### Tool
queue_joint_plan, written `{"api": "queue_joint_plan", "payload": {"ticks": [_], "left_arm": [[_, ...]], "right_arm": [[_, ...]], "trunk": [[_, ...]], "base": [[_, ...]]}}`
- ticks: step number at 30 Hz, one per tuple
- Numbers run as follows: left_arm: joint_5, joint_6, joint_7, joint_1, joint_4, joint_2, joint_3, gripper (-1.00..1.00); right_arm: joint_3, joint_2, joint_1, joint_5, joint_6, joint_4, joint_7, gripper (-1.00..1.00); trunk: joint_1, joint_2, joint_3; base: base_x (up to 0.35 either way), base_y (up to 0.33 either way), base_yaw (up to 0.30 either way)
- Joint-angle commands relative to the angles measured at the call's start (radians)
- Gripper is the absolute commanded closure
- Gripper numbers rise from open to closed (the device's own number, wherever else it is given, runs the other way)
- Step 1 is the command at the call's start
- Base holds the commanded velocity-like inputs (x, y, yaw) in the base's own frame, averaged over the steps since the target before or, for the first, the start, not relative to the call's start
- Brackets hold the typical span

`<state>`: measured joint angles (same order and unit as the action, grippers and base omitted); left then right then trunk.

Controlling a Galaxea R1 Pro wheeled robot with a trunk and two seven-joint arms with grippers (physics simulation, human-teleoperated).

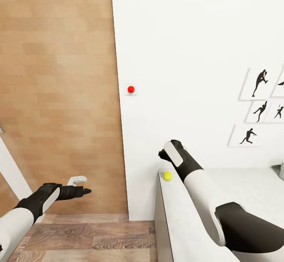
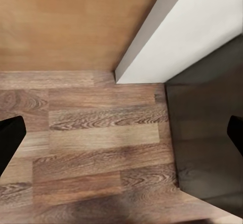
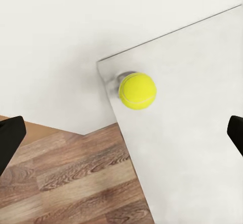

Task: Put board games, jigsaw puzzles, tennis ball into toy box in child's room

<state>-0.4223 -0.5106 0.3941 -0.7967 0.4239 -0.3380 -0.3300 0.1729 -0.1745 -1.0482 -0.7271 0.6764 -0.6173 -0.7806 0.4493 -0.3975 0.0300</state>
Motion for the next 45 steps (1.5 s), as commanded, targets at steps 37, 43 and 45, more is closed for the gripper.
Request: {"api": "queue_joint_plan", "payload": {"ticks": [37, 43, 45], "left_arm": [[-0.006, 0.006, -0.001, -0.001, 0.002, 0.0, -0.012, -1.0], [-0.005, 0.005, -0.003, -0.001, 0.003, 0.0, -0.013, -1.0], [-0.005, 0.005, -0.003, -0.001, 0.003, 0.0, -0.013, -1.0]], "right_arm": [[0.002, 0.0, -0.001, -0.006, 0.003, -0.001, -0.008, -1.0], [0.002, 0.0, -0.001, -0.006, 0.003, -0.001, -0.008, -1.0], [0.002, 0.0, -0.001, -0.006, 0.003, -0.001, -0.008, -1.0]], "trunk": [[0.001, -0.002, 0.003], [0.001, -0.002, 0.003], [0.001, -0.002, 0.004]], "base": [[0.049, 0.016, 0.0], [0.012, 0.001, -0.086], [0.012, 0.0, -0.219]]}}
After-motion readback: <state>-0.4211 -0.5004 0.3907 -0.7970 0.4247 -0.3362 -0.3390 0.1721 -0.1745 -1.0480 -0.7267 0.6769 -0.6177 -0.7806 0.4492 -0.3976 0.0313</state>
